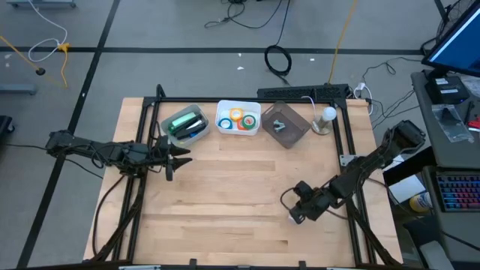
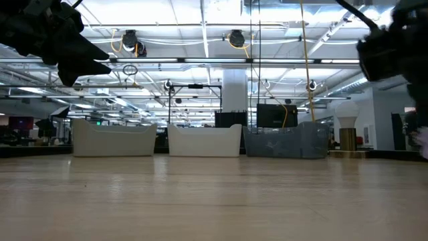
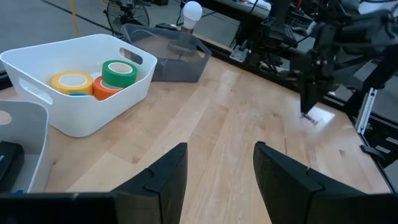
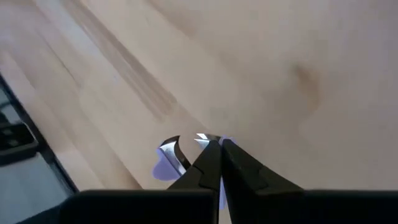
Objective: Pick and place Stapler, Stapler remover, tape
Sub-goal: Put the purple staple remover into the black bin
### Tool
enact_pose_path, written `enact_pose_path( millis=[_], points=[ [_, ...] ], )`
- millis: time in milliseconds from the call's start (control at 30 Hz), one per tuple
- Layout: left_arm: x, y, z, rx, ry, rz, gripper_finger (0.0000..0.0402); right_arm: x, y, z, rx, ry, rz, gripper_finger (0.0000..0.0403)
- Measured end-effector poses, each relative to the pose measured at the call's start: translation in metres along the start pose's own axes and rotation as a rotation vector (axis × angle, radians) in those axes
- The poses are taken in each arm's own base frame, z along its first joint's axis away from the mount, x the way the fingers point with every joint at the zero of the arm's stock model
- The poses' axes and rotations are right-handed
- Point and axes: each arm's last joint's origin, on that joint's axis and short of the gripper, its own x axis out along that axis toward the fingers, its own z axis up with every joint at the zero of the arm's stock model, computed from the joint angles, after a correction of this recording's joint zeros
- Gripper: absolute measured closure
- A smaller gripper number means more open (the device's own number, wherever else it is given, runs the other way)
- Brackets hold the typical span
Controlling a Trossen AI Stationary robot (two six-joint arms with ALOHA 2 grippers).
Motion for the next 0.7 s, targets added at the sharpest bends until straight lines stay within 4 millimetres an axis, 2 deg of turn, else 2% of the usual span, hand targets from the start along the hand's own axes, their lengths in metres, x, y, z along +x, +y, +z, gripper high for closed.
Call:
enact_pose_path(
  millis=[267, 700],
  points=[
    [0.000, 0.000, 0.000, -0.001, -0.001, 0.000, 0.0220, -0.028, 0.000, 0.045, -0.048, -0.153, 0.093, 0.0403],
    [0.000, 0.000, 0.000, -0.001, 0.000, -0.001, 0.0220, -0.093, -0.017, 0.115, -0.084, -0.492, 0.287, 0.0403]
  ],
)
